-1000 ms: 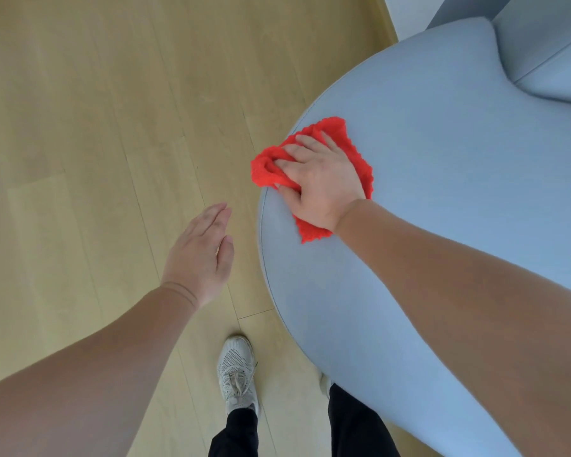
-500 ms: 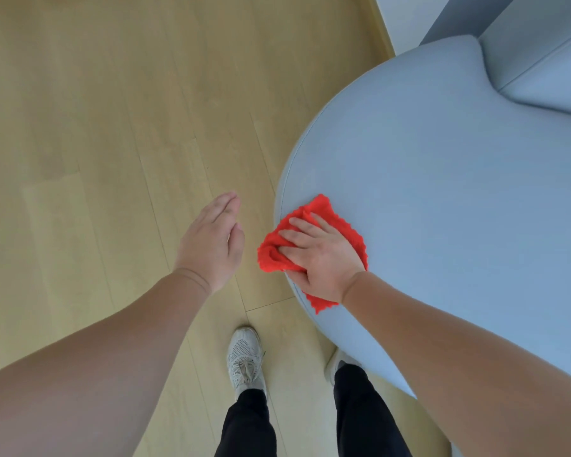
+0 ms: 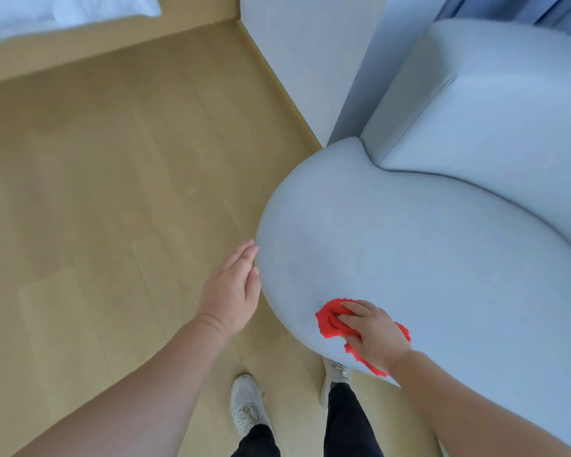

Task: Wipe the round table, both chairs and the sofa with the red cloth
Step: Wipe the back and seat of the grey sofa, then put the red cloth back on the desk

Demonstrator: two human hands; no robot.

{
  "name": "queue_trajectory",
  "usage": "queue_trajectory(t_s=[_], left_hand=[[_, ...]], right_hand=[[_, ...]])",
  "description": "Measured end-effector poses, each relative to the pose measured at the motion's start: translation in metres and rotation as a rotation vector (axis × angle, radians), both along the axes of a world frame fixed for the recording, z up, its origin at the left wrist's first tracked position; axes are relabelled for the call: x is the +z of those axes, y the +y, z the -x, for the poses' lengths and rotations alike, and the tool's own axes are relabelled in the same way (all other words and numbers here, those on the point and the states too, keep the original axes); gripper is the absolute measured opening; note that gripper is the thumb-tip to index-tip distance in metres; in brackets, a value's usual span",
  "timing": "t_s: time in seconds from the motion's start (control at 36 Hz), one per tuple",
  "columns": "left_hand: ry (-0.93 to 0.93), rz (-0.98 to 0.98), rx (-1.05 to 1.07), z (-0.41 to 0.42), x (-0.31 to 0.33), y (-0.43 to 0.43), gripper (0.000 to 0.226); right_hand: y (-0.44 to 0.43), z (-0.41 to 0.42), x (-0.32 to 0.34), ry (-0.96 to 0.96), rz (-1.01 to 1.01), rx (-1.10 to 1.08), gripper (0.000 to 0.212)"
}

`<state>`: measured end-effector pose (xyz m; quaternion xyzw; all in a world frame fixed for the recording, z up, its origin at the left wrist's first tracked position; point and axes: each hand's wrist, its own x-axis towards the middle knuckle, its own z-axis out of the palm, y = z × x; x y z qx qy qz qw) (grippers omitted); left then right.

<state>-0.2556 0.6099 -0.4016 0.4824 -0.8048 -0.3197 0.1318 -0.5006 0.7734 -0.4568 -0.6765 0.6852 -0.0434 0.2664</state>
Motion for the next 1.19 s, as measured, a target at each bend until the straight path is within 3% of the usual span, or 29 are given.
queue_trajectory(t_s=[0.19, 0.31, 0.42, 0.56, 0.64, 0.75, 0.94, 1.0, 1.06, 1.19], left_hand=[[0.205, -0.059, -0.043, 0.05, 0.124, -0.006, 0.06], [0.289, -0.004, -0.083, 0.079, 0.201, -0.02, 0.049], [0.497, 0.046, -0.055, 0.104, 0.28, -0.03, 0.036], [0.769, -0.121, 0.163, 0.133, 0.368, -0.047, 0.03], [0.943, -0.118, 0.23, 0.141, 0.422, -0.051, 0.032], [1.06, -0.199, 0.26, 0.136, 0.474, -0.06, 0.032], [0.993, -0.168, 0.169, 0.114, 0.507, -0.053, 0.051], [1.129, -0.218, 0.354, 0.082, 0.528, -0.047, 0.053], [1.099, -0.281, 0.324, 0.071, 0.539, -0.052, 0.053], [0.925, 0.048, 0.557, 0.019, 0.559, -0.035, 0.035]], right_hand=[[-0.048, -0.011, 0.168, -0.189, 0.211, -0.41, 0.023], [-0.08, -0.015, 0.27, -0.317, 0.351, -0.484, 0.014], [-0.102, -0.021, 0.357, -0.417, 0.478, -0.524, 0.011], [-0.126, -0.035, 0.443, -0.616, 0.574, -0.566, 0.017], [-0.14, -0.047, 0.477, -0.811, 0.574, -0.581, 0.023], [-0.16, -0.064, 0.51, -1.025, 0.585, -0.517, 0.03], [-0.192, -0.063, 0.535, -0.938, 0.732, -0.267, 0.038], [-0.207, -0.082, 0.558, -0.96, 0.611, -0.009, 0.038], [-0.217, -0.084, 0.563, -0.907, 0.655, 0.013, 0.036], [-0.225, -0.114, 0.588, -0.916, 0.546, 0.288, 0.028]])
